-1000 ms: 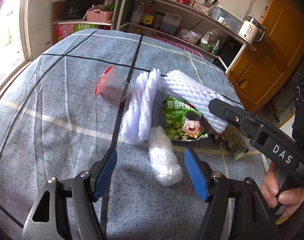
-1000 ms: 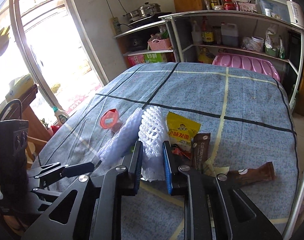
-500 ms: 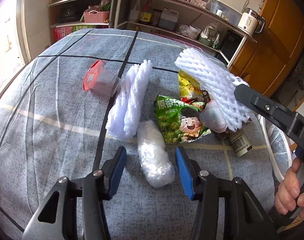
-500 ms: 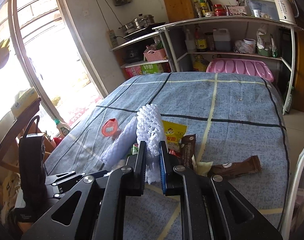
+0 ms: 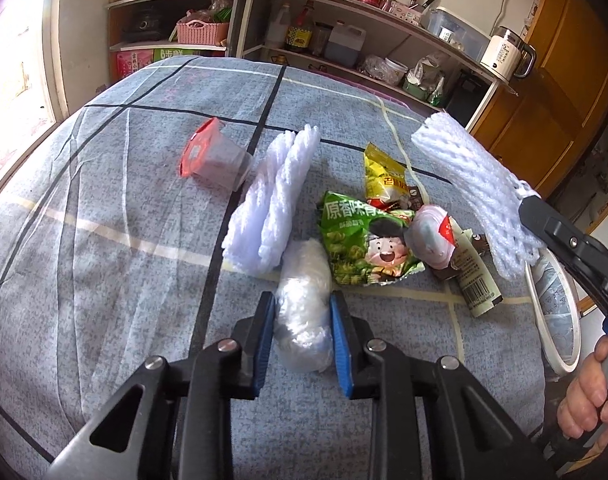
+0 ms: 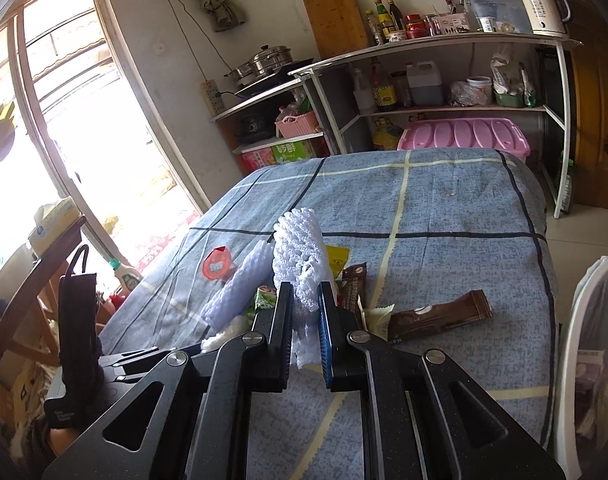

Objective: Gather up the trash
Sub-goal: 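Carry the foam net and clear plastic bag to the bin, release both, then grasp the beige paper wrapper with the right tool while the left tool grasps the white foam sleeve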

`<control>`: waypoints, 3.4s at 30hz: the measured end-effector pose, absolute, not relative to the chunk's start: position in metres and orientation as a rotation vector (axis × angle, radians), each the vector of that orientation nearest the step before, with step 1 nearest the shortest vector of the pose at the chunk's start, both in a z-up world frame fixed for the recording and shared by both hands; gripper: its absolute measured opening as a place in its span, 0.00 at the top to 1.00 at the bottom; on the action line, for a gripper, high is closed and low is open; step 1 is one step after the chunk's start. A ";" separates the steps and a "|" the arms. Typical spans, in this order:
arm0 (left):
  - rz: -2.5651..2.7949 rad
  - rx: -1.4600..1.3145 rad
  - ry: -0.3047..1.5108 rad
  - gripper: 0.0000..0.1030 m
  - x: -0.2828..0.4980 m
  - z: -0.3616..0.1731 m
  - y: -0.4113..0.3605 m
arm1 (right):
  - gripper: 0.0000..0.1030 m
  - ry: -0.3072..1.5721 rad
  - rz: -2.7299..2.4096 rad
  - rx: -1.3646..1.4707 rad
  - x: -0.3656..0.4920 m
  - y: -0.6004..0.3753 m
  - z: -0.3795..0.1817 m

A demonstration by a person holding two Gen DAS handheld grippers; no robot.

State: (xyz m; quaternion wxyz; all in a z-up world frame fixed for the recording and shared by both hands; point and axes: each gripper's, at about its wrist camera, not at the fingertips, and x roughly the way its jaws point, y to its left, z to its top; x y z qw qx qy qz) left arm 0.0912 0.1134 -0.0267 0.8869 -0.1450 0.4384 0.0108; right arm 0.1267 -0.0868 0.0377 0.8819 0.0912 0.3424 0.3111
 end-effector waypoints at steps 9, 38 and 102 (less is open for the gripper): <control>0.000 -0.294 0.872 0.73 0.075 -0.009 0.103 | 0.88 0.691 0.608 0.226 0.114 -0.112 0.042; -0.304 -0.140 0.786 0.72 0.101 0.052 -0.048 | 0.88 0.601 0.337 0.334 0.076 -0.259 0.061; -0.287 -0.070 0.766 0.43 0.099 0.048 -0.071 | 0.62 0.684 0.199 0.274 0.072 -0.266 0.034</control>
